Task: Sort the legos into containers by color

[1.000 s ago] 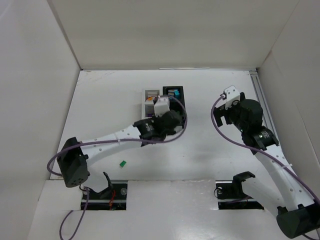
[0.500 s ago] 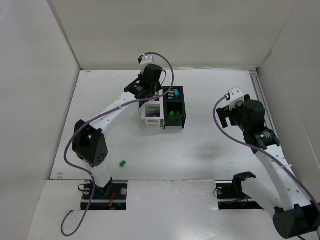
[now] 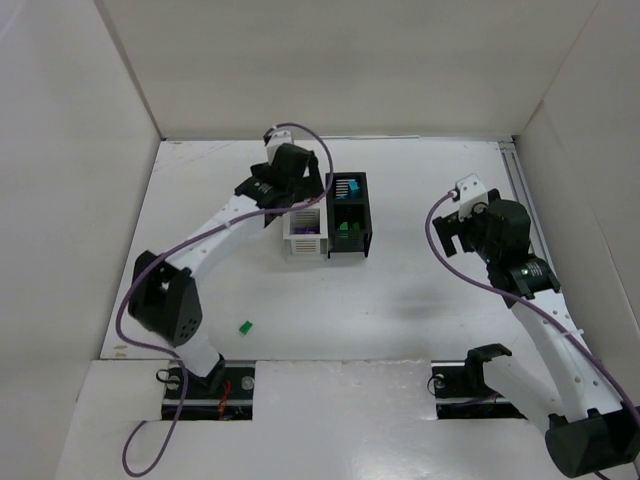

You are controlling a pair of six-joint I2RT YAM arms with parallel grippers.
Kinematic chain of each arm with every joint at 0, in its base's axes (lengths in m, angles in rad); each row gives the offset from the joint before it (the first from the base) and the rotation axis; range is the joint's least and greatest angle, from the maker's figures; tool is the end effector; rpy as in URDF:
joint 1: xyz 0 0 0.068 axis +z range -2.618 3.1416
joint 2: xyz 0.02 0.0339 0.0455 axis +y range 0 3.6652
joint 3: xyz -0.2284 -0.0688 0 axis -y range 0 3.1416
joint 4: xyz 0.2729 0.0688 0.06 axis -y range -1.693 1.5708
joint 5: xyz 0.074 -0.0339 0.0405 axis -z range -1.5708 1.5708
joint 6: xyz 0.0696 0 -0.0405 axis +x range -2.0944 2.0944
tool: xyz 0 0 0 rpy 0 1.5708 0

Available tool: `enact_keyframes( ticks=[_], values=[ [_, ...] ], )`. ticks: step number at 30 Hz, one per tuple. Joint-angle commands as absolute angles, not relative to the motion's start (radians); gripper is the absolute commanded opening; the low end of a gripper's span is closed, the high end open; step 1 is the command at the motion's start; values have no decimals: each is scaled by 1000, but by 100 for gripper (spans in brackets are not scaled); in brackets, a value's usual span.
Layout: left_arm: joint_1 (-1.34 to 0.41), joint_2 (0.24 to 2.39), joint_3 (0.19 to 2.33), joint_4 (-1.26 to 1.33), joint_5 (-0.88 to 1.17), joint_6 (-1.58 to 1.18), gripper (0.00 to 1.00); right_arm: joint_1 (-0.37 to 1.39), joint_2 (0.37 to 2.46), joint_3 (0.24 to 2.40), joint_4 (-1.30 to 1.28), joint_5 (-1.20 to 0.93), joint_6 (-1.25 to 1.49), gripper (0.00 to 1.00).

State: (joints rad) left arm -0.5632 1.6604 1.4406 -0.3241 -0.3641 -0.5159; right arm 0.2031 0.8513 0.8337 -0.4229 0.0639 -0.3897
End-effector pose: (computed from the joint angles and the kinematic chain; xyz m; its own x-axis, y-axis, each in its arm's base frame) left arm 0.3843 -0.2133 0.2681 -0.4996 -0.2297 -0.8352 -0.0060 0.9651 -0.2618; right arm 0.2684 0.0507 0.2793 -0.3313 -0.4553 -0.8264 -0.2925 0.8823 -0.3688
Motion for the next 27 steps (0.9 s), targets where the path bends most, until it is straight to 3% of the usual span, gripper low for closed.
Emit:
enact_keyframes(
  ticks=[1, 4, 10, 15, 20, 27],
  values=[
    [-572, 1461, 1309, -392, -354, -600, 100, 196, 844, 825, -410, 19, -400, 100],
    [-598, 1301, 1125, -526, -383, -777, 100, 196, 844, 816, -385, -32, -400, 100],
    [-618, 1024, 771, -699, -247, -1037, 100, 187, 864, 796, -365, -133, -410, 100],
    [-646, 922, 661, -818, -271, -1282, 100, 187, 874, 784, -344, -169, -419, 100],
    [-646, 948, 670, -850, -288, -1379, 100, 187, 885, 784, -344, -178, -419, 100],
    [-646, 1201, 748, -910, -298, -1420, 100, 178, 885, 775, -344, -163, -419, 100]
  ],
)
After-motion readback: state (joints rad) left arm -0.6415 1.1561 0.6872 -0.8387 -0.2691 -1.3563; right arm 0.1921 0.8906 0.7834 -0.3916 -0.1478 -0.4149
